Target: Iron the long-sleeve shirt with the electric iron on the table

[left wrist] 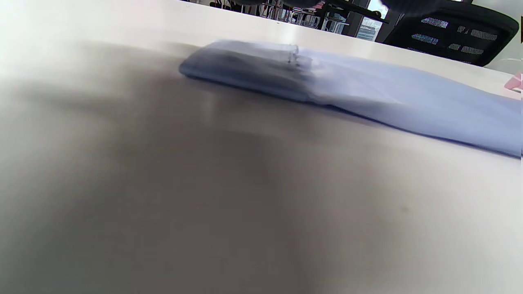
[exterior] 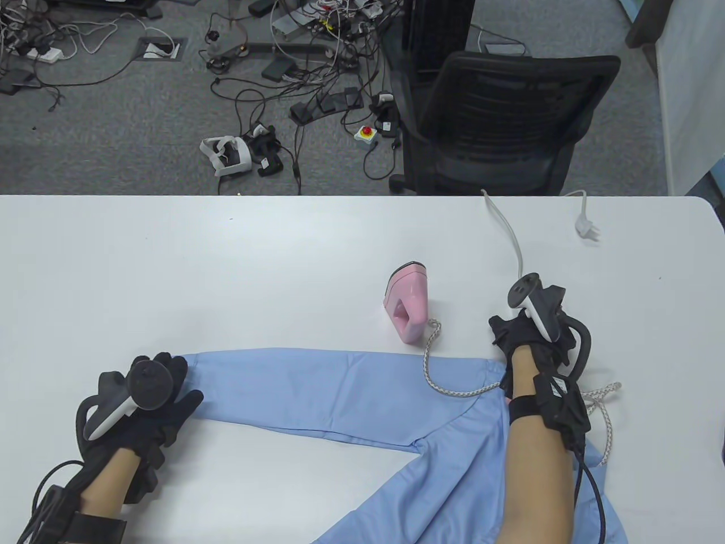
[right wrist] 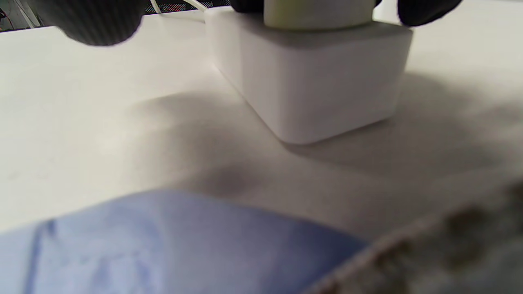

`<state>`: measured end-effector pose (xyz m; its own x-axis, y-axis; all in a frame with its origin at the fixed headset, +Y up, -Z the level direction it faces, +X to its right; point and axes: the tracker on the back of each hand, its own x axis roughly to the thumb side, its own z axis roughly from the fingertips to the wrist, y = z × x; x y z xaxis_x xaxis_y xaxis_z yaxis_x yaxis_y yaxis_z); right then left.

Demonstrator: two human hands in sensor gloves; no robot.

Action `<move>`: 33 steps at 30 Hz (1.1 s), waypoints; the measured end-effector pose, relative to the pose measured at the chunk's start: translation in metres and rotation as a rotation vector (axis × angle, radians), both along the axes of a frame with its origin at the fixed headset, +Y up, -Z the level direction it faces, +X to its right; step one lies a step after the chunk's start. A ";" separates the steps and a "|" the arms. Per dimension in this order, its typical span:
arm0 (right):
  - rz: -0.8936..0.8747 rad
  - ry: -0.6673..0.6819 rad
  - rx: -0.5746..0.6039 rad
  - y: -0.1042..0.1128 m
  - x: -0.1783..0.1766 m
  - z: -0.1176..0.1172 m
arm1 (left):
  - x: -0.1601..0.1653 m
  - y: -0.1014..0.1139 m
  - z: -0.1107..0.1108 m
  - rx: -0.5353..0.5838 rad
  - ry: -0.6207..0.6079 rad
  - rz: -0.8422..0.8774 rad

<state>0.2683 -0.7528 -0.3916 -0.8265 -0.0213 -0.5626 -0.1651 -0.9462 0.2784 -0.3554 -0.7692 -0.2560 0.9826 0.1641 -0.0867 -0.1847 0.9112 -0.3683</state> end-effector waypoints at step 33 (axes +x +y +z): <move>-0.065 0.596 0.247 0.025 -0.147 0.132 | 0.041 0.045 0.028 0.452 -0.200 0.106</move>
